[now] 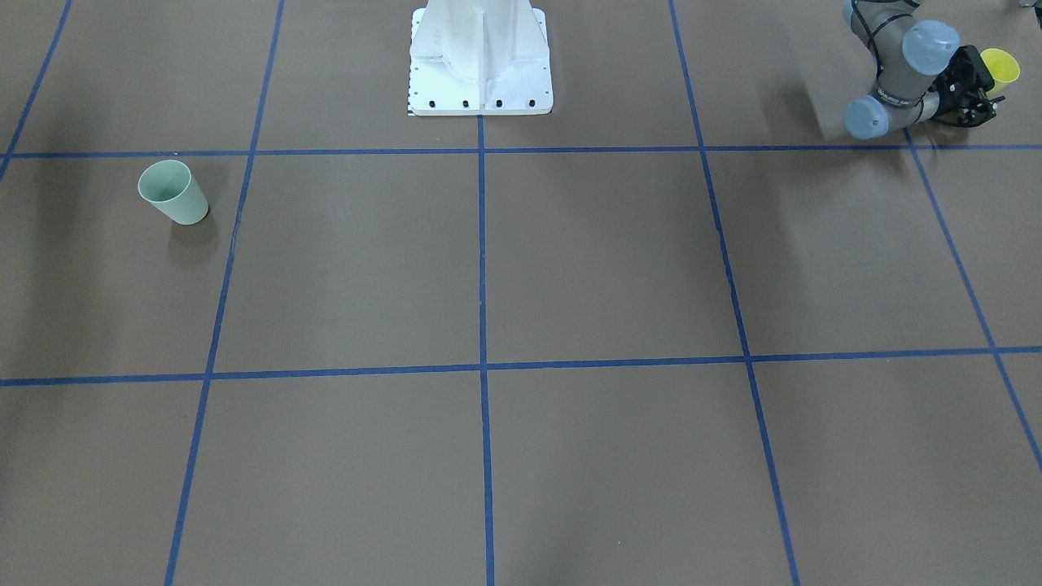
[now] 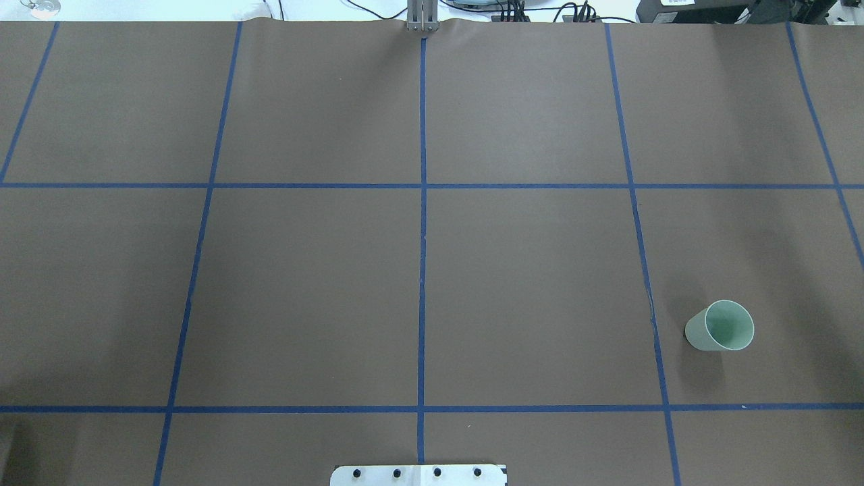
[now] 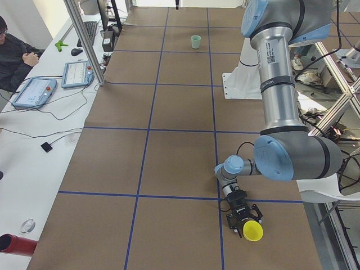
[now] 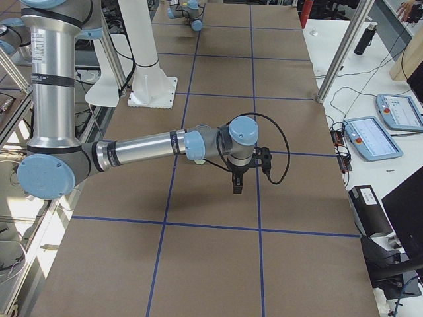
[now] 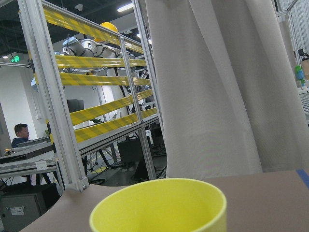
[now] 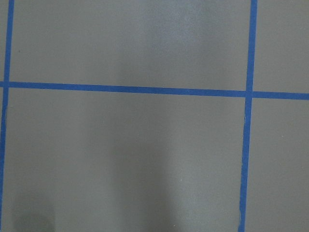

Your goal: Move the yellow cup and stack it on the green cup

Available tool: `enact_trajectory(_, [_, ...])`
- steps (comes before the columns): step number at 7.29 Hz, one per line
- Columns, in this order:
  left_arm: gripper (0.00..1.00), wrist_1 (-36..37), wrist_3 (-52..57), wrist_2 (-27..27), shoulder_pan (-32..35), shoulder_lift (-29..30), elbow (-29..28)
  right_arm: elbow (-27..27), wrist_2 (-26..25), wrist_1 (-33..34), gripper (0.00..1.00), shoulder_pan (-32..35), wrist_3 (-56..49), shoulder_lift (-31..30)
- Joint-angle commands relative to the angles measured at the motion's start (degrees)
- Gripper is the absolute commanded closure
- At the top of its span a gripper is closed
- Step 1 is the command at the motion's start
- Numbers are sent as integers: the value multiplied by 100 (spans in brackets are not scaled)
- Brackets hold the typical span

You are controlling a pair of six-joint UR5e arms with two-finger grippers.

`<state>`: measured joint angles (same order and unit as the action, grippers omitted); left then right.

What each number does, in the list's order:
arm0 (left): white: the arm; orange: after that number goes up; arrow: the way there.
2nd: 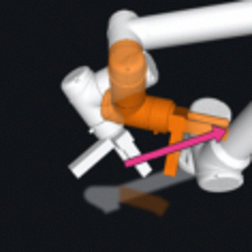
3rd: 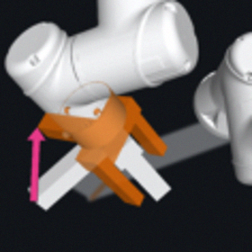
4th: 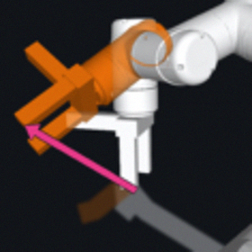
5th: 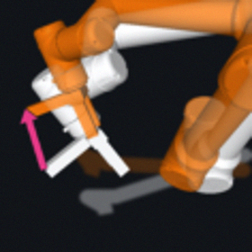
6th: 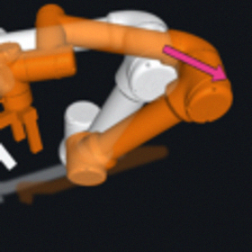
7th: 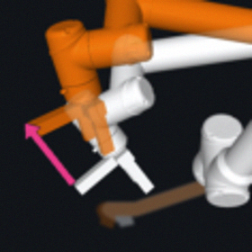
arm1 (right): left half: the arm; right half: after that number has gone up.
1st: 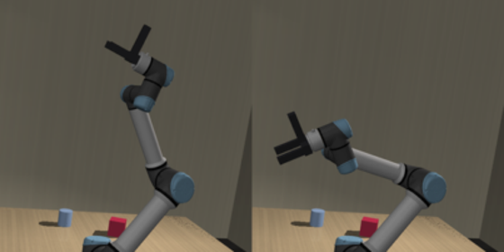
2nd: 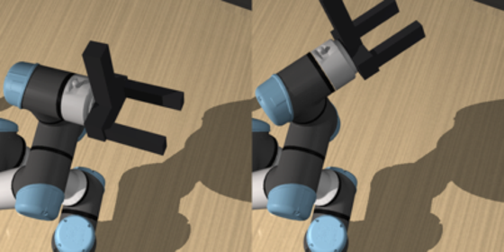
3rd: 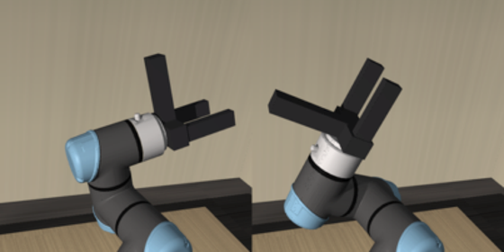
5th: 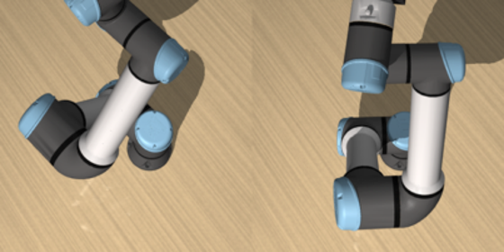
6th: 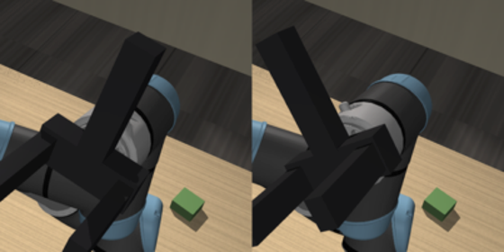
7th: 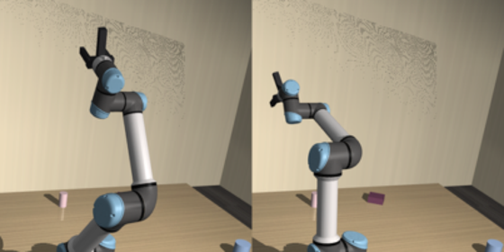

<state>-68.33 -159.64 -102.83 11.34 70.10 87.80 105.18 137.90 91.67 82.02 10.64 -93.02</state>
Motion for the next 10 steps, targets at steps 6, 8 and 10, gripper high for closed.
enact_trajectory(6, [72, -224, 143, 26, -9, -503, 217, 20, 44, 9, 0, -11, 17, 108])
enact_trajectory(8, [72, -233, 773, 44, 78, -1145, 825, 11, 44, 9, 0, -11, 61, 170])
enact_trajectory(10, [75, -190, 2147, 1267, 1475, -1113, 1246, 20, 44, 9, 0, -11, 70, 266])
